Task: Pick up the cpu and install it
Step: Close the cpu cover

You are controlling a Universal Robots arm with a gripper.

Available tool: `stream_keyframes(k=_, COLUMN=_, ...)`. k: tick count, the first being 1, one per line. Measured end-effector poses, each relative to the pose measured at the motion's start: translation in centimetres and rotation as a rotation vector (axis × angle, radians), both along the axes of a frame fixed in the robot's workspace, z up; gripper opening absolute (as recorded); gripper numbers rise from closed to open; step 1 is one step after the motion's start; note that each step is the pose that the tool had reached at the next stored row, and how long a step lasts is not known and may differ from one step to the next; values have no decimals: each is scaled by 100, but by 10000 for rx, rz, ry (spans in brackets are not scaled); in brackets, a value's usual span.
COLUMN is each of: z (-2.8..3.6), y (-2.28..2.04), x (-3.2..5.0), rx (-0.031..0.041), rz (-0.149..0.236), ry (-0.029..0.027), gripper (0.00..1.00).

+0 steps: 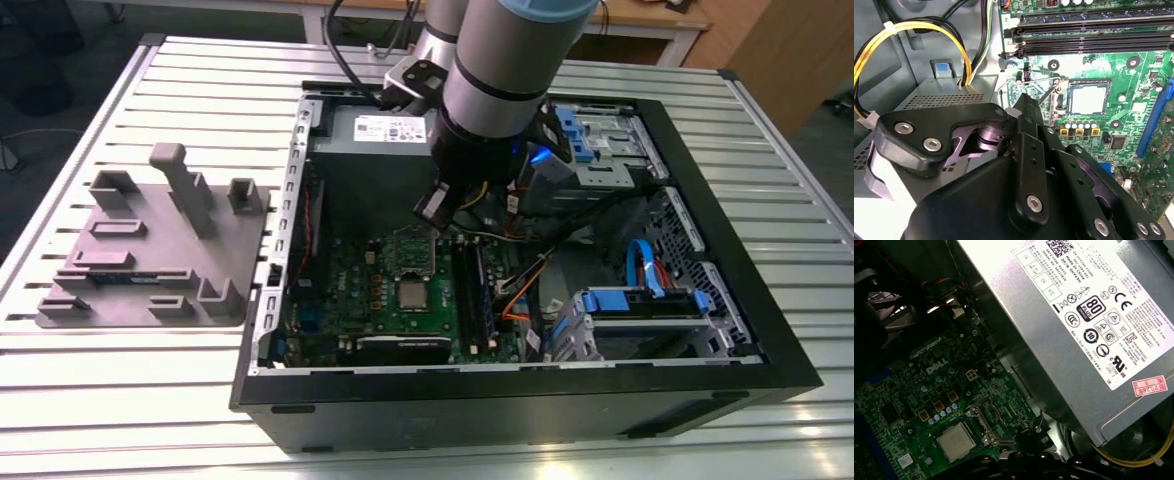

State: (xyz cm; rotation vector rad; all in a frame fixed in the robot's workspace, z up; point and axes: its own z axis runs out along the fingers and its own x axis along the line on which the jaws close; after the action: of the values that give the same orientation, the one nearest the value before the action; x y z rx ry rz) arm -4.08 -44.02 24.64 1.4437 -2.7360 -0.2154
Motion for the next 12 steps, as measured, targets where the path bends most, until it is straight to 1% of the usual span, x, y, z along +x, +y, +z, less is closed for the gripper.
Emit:
stream_keyframes(k=3, z=0, y=-4, x=-1, rx=-18, rz=0, ry=0, gripper=10)
stream_keyframes(k=12, z=5, y=-9, x=-4, rx=-115, rz=1, ry=-1, gripper=10)
